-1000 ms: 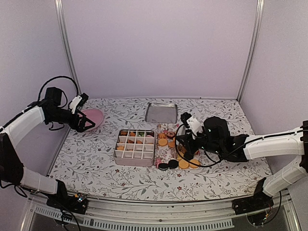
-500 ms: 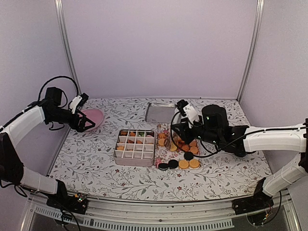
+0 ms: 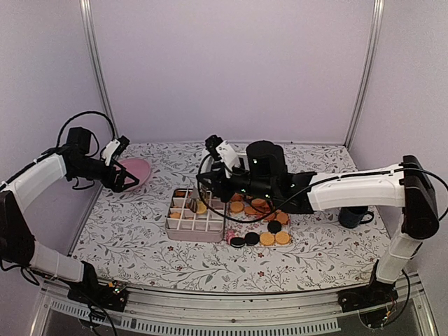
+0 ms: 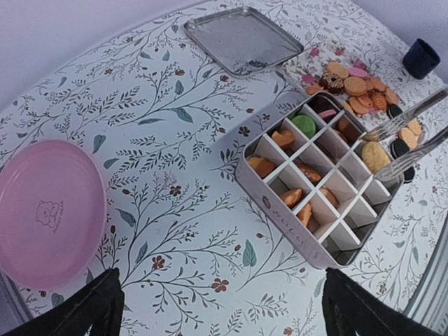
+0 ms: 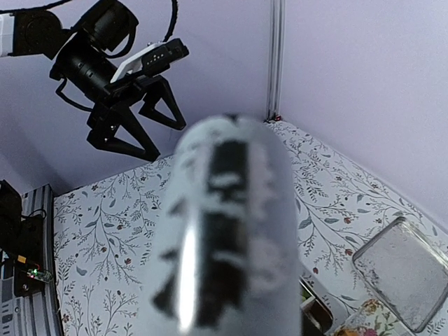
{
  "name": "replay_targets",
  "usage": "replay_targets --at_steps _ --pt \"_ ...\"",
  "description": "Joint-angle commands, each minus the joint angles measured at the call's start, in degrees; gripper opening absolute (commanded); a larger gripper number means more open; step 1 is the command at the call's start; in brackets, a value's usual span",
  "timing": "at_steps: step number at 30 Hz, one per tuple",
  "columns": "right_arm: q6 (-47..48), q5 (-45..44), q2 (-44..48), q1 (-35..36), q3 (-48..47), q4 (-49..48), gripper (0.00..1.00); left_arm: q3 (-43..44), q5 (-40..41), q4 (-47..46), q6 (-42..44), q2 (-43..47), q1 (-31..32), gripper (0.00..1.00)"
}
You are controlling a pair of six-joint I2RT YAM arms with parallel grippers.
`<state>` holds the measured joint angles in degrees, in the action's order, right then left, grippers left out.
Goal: Pack the cookies
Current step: Place the fake cookies in the empty pocket of the box.
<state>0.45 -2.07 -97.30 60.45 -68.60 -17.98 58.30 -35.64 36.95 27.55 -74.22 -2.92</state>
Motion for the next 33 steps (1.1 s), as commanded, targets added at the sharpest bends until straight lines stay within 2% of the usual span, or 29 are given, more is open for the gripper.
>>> replay_targets --at_steps 1,8,16,25,33 --pt "-2.75 4.70 -6.76 0.87 -6.98 -4.31 0.11 -1.01 -1.12 -1.39 -0.35 -1.16 -0.25 0.99" --pt "-3.74 5.93 -13.14 0.99 -11.36 -6.10 0.11 -1.44 -0.68 -2.38 0.46 -1.72 -0.25 0.99" --pt "-2.62 4.96 -15.12 0.90 -12.63 -6.66 0.12 -1.09 -1.01 -3.09 1.05 -3.53 -0.25 0.99" --pt "-2.22 3.85 -14.32 0.90 -11.05 -5.85 0.38 -1.16 -0.71 -3.42 1.89 -4.35 -0.32 0.99" --pt "-1.34 2.53 -12.33 0.90 -10.11 -5.75 0.41 -1.26 -0.66 -3.37 1.72 -3.95 -0.42 0.99"
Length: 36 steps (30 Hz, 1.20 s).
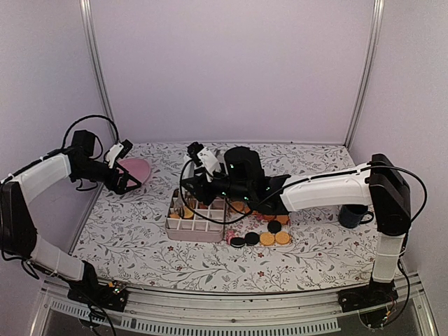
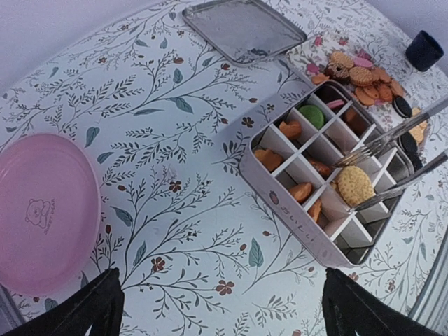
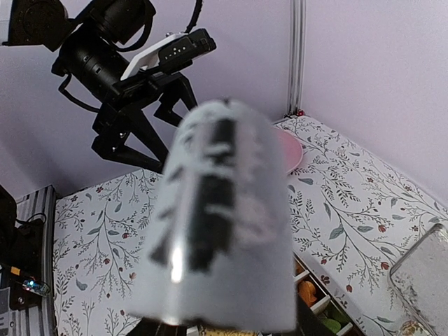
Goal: Pack the cookies
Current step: Place the fake cookies in the empty pocket of the box.
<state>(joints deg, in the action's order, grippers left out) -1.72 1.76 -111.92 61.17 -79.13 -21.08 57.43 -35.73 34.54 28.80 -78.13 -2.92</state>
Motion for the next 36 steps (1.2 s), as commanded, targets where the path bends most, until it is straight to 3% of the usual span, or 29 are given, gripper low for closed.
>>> replay_targets --at_steps 1,22,36 --pt "0.98 -1.38 2.66 0.18 0.51 -2.64 0.40 -0.43 -0.57 -0.98 0.42 0.07 -0.42 0.99" --pt "1.06 1.05 3.81 0.13 2.02 -4.76 0.43 -0.21 -0.27 -0.53 -0.29 0.87 -0.42 0.99" --pt "3.05 -1.13 4.87 0.16 3.32 -8.53 0.39 -0.39 -0.48 -0.62 -0.21 0.78 -0.42 0.99"
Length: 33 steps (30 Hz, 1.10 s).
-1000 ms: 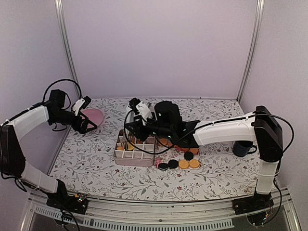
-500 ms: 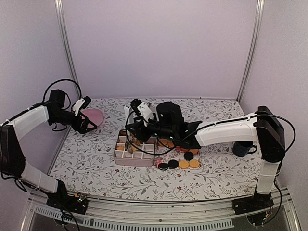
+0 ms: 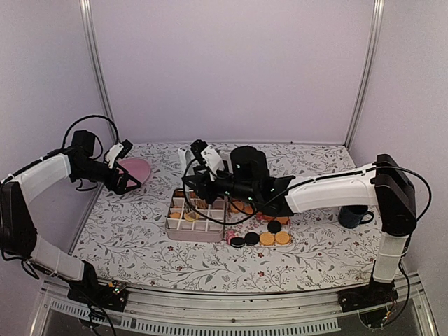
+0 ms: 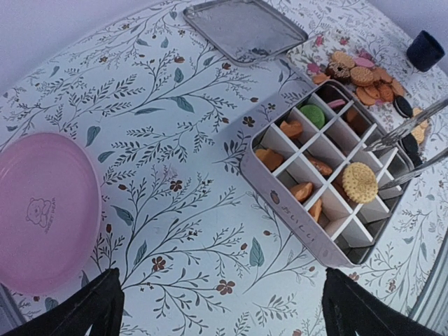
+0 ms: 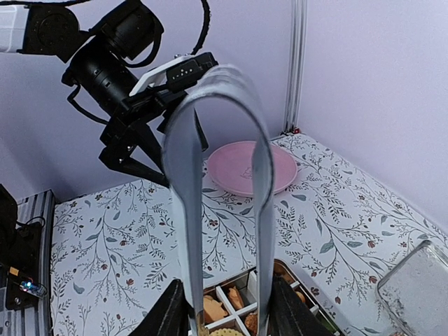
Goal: Pack the cookies
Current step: Place the fake cookies in the empty pocket of the box, then adjust the fake cookies in the empty pocket of the box.
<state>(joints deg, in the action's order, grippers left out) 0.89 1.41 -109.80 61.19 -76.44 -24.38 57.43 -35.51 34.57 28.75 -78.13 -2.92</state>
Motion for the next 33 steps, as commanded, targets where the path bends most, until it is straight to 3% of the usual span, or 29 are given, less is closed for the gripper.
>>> replay_targets --at_steps 1,11,33 --pt "0.28 -0.14 2.44 0.20 0.47 -5.63 0.39 -0.39 -0.80 -0.64 -0.25 0.83 -0.42 0.99" --pt "0.42 5.78 -0.38 0.83 -0.33 -6.14 0.39 -0.50 -0.46 -0.20 0.19 1.53 -0.47 0.99" --pt "12.07 5.63 -6.83 3.07 -4.18 -4.75 0.38 0.40 0.35 0.59 0.13 1.73 -0.42 0.99"
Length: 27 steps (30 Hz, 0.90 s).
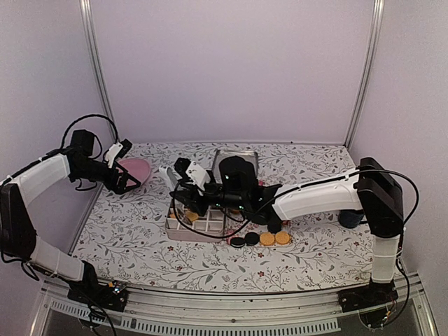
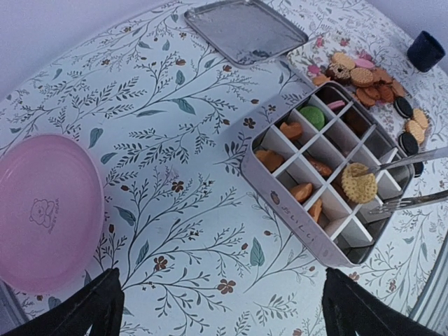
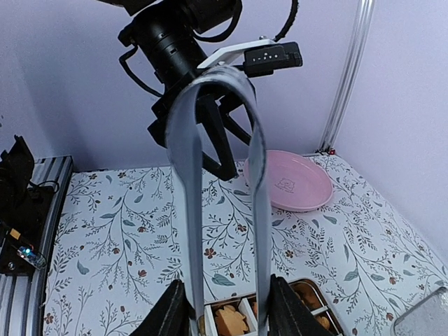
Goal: Pack the cookies
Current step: Adjust the fake cookies in the empty pocket of the box.
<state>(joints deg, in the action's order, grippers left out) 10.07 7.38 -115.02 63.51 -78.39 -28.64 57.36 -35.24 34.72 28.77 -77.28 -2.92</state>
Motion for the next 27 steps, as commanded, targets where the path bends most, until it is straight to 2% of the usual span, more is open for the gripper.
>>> replay_targets --at_steps 1,5,15,21,27 --pt "3.70 -0.64 -1.87 0.91 -2.47 -0.11 0.38 0.54 0.07 0.44 0.00 0.82 -0.44 0.99" --pt "6.92 -1.71 -2.71 1.60 -3.44 1.21 0.37 0.64 0.41 0.53 0.05 0.94 -0.42 0.99" --pt "13.17 -4.47 -3.71 2.47 -5.46 1.68 0.25 1.17 0.79 0.72 -0.12 0.59 -0.42 0.99" --pt "12.65 -4.84 -3.76 2.41 -7.62 1.57 0.12 1.34 0.58 0.79 -0.20 0.74 -0.42 0.99" --pt "10.97 -5.14 -4.07 2.36 -9.05 1.51 0.03 1.18 0.57 0.79 -0.12 0.82 -0.47 0.99"
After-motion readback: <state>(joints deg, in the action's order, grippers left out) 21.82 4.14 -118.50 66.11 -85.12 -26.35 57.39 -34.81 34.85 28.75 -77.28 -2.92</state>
